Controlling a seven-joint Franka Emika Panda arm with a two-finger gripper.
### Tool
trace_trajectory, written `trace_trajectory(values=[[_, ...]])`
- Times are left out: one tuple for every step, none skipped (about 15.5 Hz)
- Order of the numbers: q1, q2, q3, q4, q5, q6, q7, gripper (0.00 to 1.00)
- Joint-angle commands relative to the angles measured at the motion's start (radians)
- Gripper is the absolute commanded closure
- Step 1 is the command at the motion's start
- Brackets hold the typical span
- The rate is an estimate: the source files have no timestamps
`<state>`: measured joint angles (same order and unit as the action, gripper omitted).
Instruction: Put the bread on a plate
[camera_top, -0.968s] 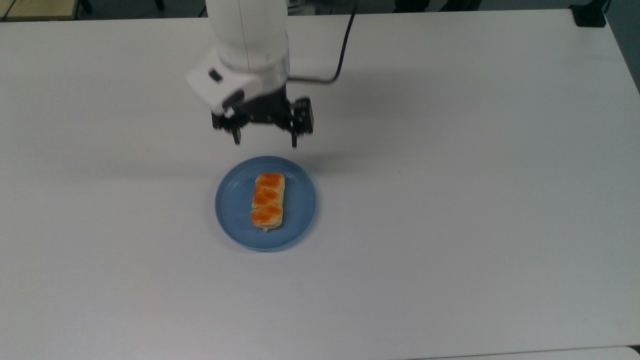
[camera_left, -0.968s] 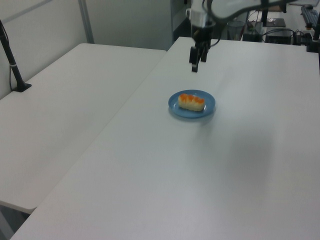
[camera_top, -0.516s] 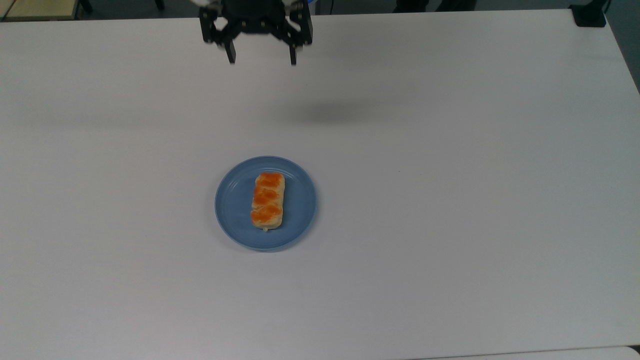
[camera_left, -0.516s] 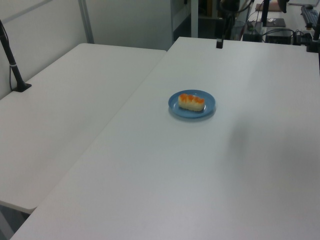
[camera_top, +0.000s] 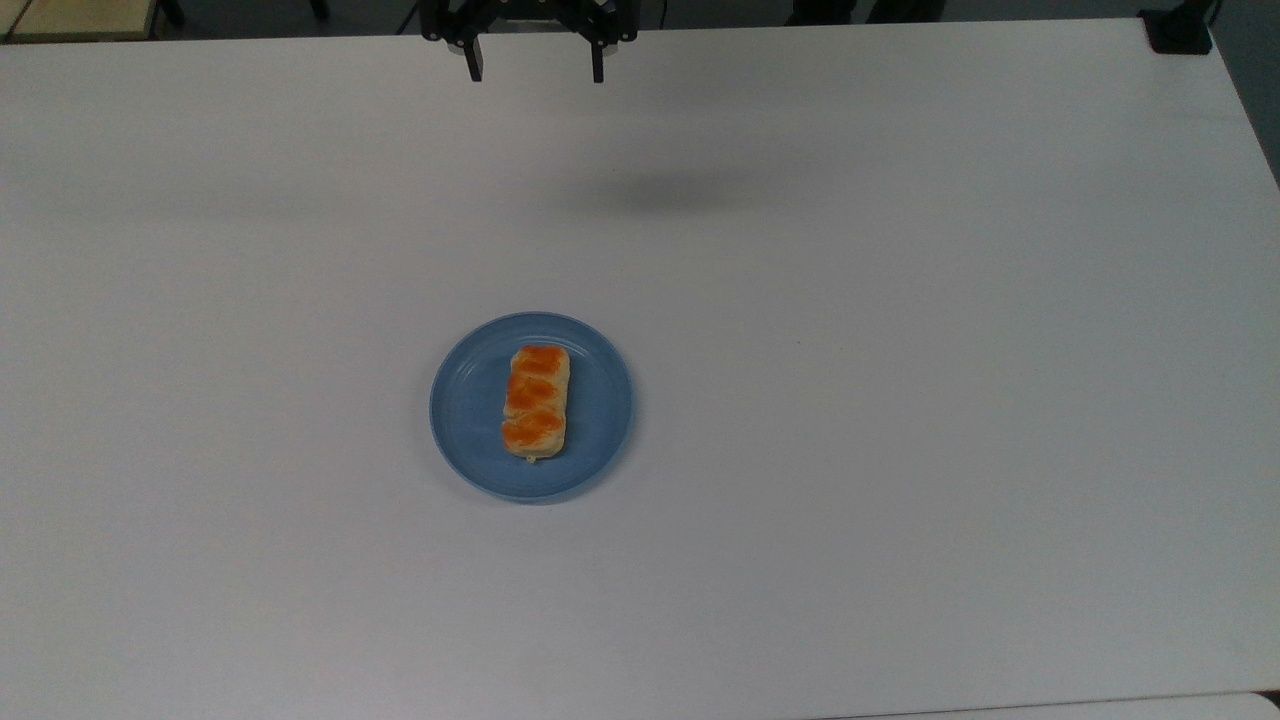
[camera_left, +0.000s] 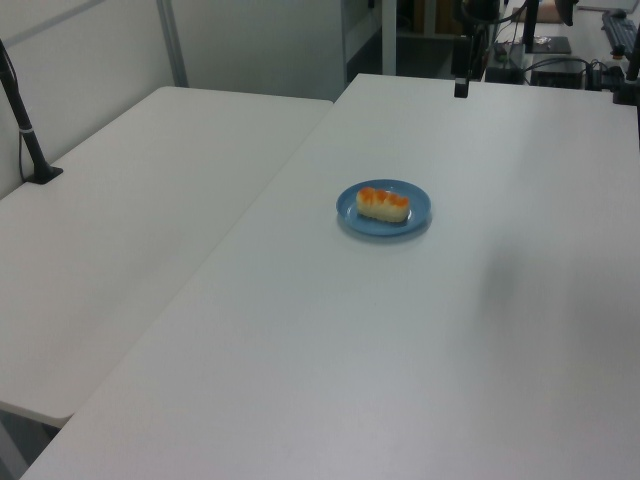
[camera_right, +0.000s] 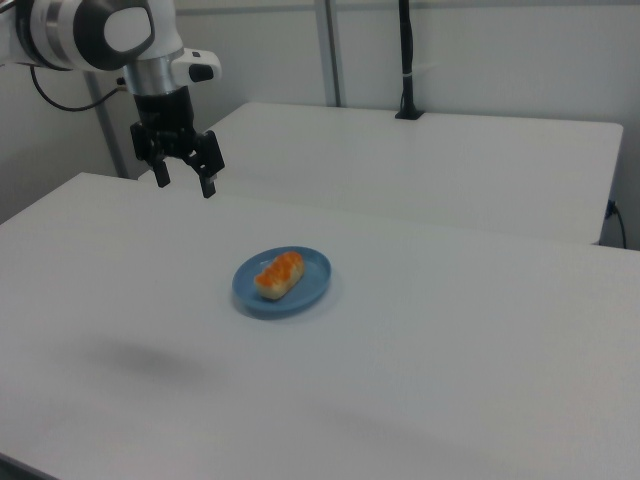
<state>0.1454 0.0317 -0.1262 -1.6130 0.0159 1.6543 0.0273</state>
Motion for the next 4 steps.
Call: trace_trajectory(values=[[-0.018,-0.024,0.011,-0.033,-0.017,0.007,0.013,0.0],[-0.018,-0.024,0.011,-0.033,-0.017,0.007,0.013,0.0],[-0.018,-0.024,0.011,-0.033,-0.017,0.009,0.013,0.0],[-0.018,-0.024,0.011,-0.033,-0.017,0.009,0.013,0.0]])
